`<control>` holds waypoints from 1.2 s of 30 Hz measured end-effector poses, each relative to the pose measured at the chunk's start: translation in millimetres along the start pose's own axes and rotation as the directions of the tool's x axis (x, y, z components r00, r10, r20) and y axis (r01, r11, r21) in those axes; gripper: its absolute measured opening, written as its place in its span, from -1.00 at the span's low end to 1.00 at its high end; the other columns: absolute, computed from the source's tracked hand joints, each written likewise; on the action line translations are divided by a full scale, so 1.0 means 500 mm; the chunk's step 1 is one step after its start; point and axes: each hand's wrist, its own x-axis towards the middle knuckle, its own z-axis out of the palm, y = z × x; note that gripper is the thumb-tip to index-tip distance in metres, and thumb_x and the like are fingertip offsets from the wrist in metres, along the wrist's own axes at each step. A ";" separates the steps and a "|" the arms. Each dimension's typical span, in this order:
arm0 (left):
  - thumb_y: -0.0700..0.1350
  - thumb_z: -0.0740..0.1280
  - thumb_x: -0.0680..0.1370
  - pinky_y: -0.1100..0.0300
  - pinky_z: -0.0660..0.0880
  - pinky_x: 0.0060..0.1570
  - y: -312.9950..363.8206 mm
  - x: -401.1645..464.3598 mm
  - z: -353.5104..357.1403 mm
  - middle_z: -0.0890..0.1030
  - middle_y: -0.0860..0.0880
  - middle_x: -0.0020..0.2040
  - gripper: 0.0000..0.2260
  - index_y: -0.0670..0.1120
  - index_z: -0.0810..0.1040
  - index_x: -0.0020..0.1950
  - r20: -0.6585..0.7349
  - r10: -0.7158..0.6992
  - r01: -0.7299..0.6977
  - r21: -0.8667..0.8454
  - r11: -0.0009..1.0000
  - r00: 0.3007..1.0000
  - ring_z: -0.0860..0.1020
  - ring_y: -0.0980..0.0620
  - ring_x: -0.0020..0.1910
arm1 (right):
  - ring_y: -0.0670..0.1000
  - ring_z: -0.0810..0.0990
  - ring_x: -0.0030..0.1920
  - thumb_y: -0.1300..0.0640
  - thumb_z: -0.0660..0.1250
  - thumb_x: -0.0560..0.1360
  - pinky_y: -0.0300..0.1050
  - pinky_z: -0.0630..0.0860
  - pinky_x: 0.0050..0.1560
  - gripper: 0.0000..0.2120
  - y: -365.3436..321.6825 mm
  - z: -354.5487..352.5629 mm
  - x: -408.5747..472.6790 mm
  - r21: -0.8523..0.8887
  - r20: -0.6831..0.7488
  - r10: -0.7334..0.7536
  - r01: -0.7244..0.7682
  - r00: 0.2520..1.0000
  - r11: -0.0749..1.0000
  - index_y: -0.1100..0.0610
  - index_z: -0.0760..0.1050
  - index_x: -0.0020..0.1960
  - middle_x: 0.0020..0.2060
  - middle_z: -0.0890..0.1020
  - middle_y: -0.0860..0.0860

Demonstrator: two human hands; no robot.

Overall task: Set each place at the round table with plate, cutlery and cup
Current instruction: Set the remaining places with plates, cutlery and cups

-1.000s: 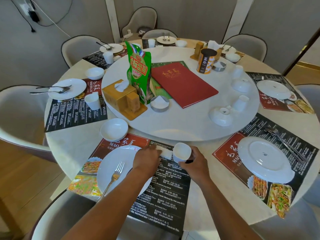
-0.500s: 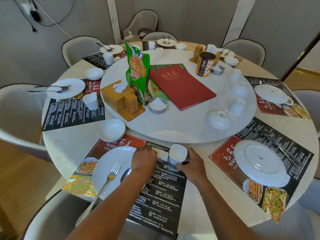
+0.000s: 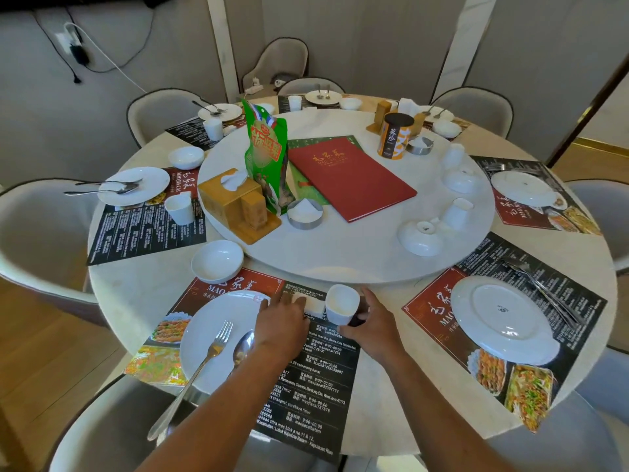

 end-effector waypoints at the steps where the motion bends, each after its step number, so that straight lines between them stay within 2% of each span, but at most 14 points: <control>1: 0.11 0.21 0.63 -0.08 0.30 0.44 0.005 -0.012 -0.003 0.44 -0.08 0.45 -0.57 0.02 0.38 0.48 -0.012 -0.001 0.001 -0.005 1.000 1.000 0.28 -0.11 0.50 | 0.01 0.53 0.29 0.12 0.65 0.29 -0.03 0.52 0.23 -0.06 -0.001 -0.006 -0.009 -0.008 -0.003 0.009 -0.009 1.000 1.000 -0.11 0.24 0.53 0.27 0.52 -0.10; 4: 0.10 0.19 0.64 -0.06 0.31 0.44 0.022 -0.052 -0.013 0.45 -0.05 0.44 -0.59 0.03 0.39 0.47 -0.074 0.011 -0.013 -0.031 0.999 0.997 0.31 -0.08 0.49 | 0.06 0.43 0.43 -0.03 0.61 0.35 0.09 0.46 0.37 -0.06 0.004 -0.021 -0.038 -0.111 -0.033 0.031 -0.035 0.999 0.993 -0.15 0.14 0.57 0.48 0.40 -0.09; 6: 0.11 0.17 0.64 -0.05 0.32 0.43 0.039 -0.077 -0.021 0.47 -0.03 0.42 -0.60 0.03 0.40 0.46 -0.109 0.036 -0.042 -0.055 0.998 0.993 0.34 -0.07 0.45 | 0.06 0.34 0.50 -0.09 0.51 0.45 0.08 0.37 0.44 -0.14 0.006 -0.037 -0.062 -0.208 -0.065 0.019 -0.032 0.998 0.978 -0.12 0.10 0.59 0.55 0.30 -0.07; 11: 0.18 0.15 0.65 -0.03 0.29 0.46 0.083 -0.135 -0.034 0.46 -0.02 0.44 -0.56 0.05 0.35 0.49 -0.143 0.099 -0.117 -0.123 0.985 0.985 0.34 -0.07 0.46 | 0.04 0.22 0.56 -0.22 0.22 0.60 0.00 0.29 0.47 -0.37 0.005 -0.063 -0.142 -0.466 -0.180 -0.085 -0.009 0.980 0.885 -0.12 0.13 0.60 0.57 0.26 -0.07; 14: 0.17 0.16 0.65 -0.05 0.30 0.46 0.114 -0.159 -0.053 0.43 -0.04 0.45 -0.55 0.04 0.32 0.51 -0.156 0.137 -0.161 -0.157 0.974 0.978 0.33 -0.08 0.45 | 0.04 0.19 0.57 -0.20 0.17 0.63 0.00 0.24 0.50 -0.43 0.008 -0.079 -0.182 -0.547 -0.208 -0.132 -0.004 0.969 0.837 -0.10 0.16 0.59 0.57 0.26 -0.05; 18: 0.16 0.16 0.64 -0.07 0.36 0.40 0.158 -0.189 -0.077 0.41 -0.07 0.45 -0.52 0.02 0.28 0.53 -0.158 0.179 -0.203 -0.148 0.968 0.971 0.33 -0.12 0.45 | 0.03 0.24 0.54 -0.18 0.20 0.62 -0.02 0.22 0.49 -0.44 0.016 -0.109 -0.225 -0.565 -0.261 -0.165 -0.013 0.951 0.825 -0.08 0.22 0.57 0.54 0.32 -0.06; 24: 0.14 0.18 0.64 -0.09 0.39 0.37 0.217 -0.184 -0.098 0.46 -0.06 0.39 -0.56 0.01 0.34 0.48 -0.188 0.217 -0.242 -0.120 0.963 0.958 0.37 -0.11 0.41 | 0.06 0.38 0.44 -0.12 0.27 0.60 0.02 0.30 0.45 -0.51 0.038 -0.171 -0.233 -0.546 -0.314 -0.201 -0.003 0.928 0.838 -0.03 0.37 0.49 0.43 0.48 -0.04; 30: 0.15 0.19 0.64 -0.05 0.30 0.46 0.300 -0.120 -0.105 0.42 -0.05 0.46 -0.54 0.03 0.33 0.51 -0.198 0.215 -0.243 -0.132 0.961 0.956 0.32 -0.09 0.48 | 0.07 0.39 0.41 -0.12 0.27 0.59 0.02 0.39 0.37 -0.50 0.070 -0.239 -0.172 -0.508 -0.270 -0.171 0.011 0.947 0.861 -0.01 0.40 0.49 0.42 0.49 -0.03; 34: 0.16 0.20 0.64 -0.06 0.35 0.42 0.370 -0.056 -0.112 0.43 -0.05 0.45 -0.53 0.03 0.33 0.51 -0.199 0.186 -0.211 -0.113 0.971 0.962 0.34 -0.09 0.46 | 0.04 0.37 0.42 -0.11 0.30 0.57 0.00 0.36 0.39 -0.51 0.097 -0.304 -0.108 -0.478 -0.284 -0.181 0.025 0.941 0.878 -0.03 0.41 0.48 0.42 0.49 -0.06; 36: 0.15 0.21 0.65 -0.07 0.31 0.44 0.411 -0.027 -0.118 0.39 -0.06 0.50 -0.52 0.04 0.29 0.54 -0.196 0.170 -0.192 -0.100 0.976 0.966 0.30 -0.10 0.49 | 0.04 0.35 0.44 -0.12 0.29 0.58 0.01 0.35 0.40 -0.50 0.110 -0.346 -0.072 -0.481 -0.271 -0.192 0.040 0.943 0.876 -0.03 0.39 0.49 0.43 0.47 -0.07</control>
